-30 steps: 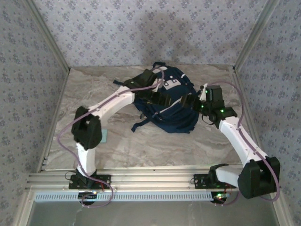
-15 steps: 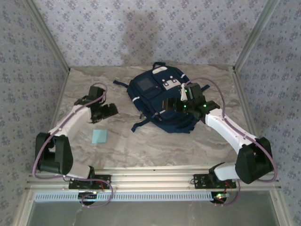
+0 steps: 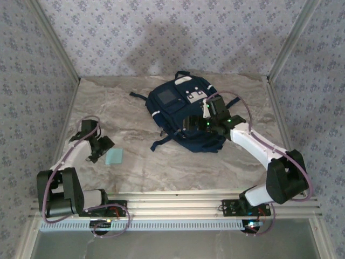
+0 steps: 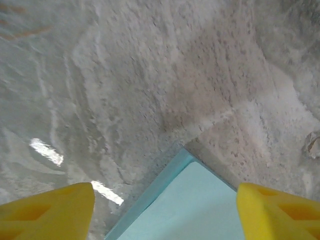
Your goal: Pack books, pencil case, and school supplies into a backpack
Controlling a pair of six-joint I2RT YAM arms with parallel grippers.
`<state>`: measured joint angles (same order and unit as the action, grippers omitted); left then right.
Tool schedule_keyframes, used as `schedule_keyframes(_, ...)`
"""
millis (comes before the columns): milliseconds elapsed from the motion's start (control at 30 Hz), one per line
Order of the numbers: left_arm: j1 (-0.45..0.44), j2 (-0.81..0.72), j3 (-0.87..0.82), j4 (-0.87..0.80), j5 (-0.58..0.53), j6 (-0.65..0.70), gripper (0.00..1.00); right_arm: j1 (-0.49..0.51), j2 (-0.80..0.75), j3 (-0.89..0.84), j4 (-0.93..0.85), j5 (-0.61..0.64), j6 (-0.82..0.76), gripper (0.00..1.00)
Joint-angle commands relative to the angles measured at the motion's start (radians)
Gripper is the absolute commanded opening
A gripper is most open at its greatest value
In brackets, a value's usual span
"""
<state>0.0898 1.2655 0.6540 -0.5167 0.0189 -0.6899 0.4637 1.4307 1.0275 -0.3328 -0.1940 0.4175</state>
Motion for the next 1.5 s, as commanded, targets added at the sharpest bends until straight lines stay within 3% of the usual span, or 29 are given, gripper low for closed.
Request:
schedule_keyframes(0,0.0,-0.015,-0.046,0.084,0.098,-0.026,0.64,0.006,0.001,0.004,0.002,0.022,-0.002,1.0)
schedule_keyframes(133,-0.02,-0.012,-0.093,0.129,0.14,-0.019,0.54,0.011,0.003,0.017,-0.007,0.027,-0.001,1.0)
schedule_keyframes(433,-0.193,0.06,-0.064,0.179,0.193,-0.029,0.56,0.02,0.005,0.006,0.002,0.033,0.009,1.0)
schedule_keyframes(533,-0.262,0.054,-0.034,0.16,0.149,-0.025,0.56,0.02,0.006,0.011,-0.007,0.037,0.004,1.0)
schedule_keyframes(633,-0.274,0.081,-0.03,0.146,0.12,-0.002,0.51,0.02,0.006,0.013,-0.011,0.038,0.002,1.0)
schedule_keyframes(733,-0.282,0.122,-0.049,0.175,0.17,0.003,0.49,0.02,0.005,0.014,-0.008,0.038,0.003,1.0)
schedule_keyframes(900,-0.37,0.185,-0.017,0.151,0.139,0.053,0.49,0.024,0.005,0.013,-0.006,0.04,0.009,1.0)
schedule_keyframes(933,-0.38,0.2,-0.006,0.141,0.129,0.064,0.45,0.023,0.005,0.013,-0.005,0.04,0.01,1.0)
schedule_keyframes(1000,-0.385,0.232,0.011,0.132,0.122,0.077,0.26,0.023,0.005,0.016,-0.007,0.039,0.012,1.0)
schedule_keyframes(1233,-0.386,0.259,0.055,0.115,0.145,0.101,0.0,0.028,0.005,0.021,-0.008,0.038,0.01,1.0)
schedule_keyframes(1467,-0.386,0.175,0.131,0.079,0.228,0.075,0.0,0.05,0.026,0.037,0.002,0.011,0.004,1.0)
